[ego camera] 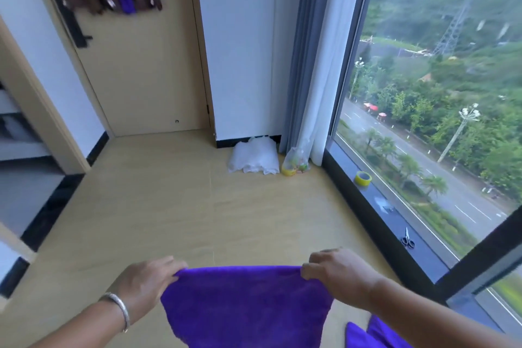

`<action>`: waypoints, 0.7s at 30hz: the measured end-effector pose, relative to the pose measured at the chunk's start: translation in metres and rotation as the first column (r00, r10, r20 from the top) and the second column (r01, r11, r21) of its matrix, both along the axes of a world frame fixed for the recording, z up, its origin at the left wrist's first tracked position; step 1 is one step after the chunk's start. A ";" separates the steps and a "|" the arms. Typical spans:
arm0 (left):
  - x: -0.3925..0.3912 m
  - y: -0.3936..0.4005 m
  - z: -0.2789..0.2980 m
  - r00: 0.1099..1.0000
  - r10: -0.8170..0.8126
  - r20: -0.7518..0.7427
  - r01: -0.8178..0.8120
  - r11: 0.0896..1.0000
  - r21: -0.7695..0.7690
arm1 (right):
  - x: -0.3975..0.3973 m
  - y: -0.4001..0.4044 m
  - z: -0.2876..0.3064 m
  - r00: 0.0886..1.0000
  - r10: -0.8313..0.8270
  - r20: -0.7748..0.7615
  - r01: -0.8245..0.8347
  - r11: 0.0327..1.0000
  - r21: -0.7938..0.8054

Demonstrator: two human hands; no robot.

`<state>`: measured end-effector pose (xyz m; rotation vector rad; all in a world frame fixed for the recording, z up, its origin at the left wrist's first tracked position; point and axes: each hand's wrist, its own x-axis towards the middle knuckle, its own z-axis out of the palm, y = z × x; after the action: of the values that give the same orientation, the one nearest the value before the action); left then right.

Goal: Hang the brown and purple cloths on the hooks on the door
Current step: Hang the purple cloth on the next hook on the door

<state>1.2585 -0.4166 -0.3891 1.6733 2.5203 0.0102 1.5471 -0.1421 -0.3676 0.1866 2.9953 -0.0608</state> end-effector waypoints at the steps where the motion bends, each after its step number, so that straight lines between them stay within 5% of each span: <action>1: -0.001 -0.009 0.039 1.000 0.007 -0.025 -0.007 1.000 0.006 | -0.002 -0.005 0.041 0.999 0.024 -0.035 -0.024 1.000 0.002; 9: 0.013 -0.074 0.302 0.931 -0.201 -0.306 0.278 0.931 0.235 | -0.004 -0.055 0.304 0.912 -0.035 -0.409 0.036 0.999 -0.004; 21: 0.000 -0.102 0.525 0.837 0.153 -0.525 0.120 0.884 0.451 | -0.037 -0.098 0.519 0.814 -0.013 -0.581 0.094 0.989 0.110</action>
<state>1.2581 -0.5186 0.1363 2.0733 3.1600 0.1837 1.5106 -0.2404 0.1515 0.3195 3.6125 0.0999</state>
